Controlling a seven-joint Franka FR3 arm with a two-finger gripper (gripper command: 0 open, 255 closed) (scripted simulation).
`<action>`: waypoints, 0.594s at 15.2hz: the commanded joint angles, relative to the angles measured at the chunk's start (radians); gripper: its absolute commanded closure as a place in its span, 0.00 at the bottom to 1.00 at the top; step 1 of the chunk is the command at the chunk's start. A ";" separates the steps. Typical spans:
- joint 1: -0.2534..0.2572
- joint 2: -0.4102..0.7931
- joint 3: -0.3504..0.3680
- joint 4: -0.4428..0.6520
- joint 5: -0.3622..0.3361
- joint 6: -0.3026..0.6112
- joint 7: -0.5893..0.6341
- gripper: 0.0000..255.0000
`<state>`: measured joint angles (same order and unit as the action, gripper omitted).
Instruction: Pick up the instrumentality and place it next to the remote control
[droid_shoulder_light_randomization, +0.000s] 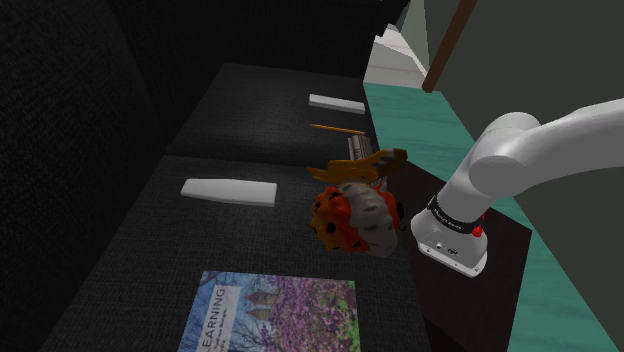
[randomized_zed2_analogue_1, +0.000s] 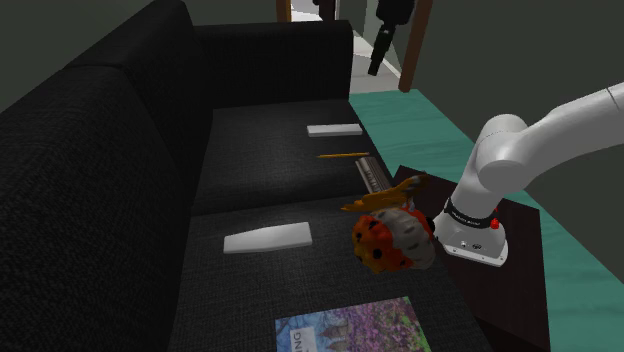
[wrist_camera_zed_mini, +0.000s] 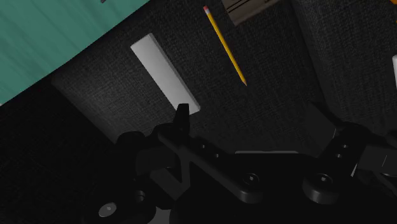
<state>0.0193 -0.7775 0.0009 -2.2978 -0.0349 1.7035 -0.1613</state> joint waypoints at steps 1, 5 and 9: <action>0.000 0.000 0.000 0.000 0.000 0.000 0.000 0.00; 0.037 0.069 0.055 -0.019 0.029 0.069 0.027 0.00; 0.071 0.149 0.110 -0.026 0.053 0.138 0.053 0.00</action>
<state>0.0828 -0.6466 0.0997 -2.3240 0.0130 1.8269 -0.1119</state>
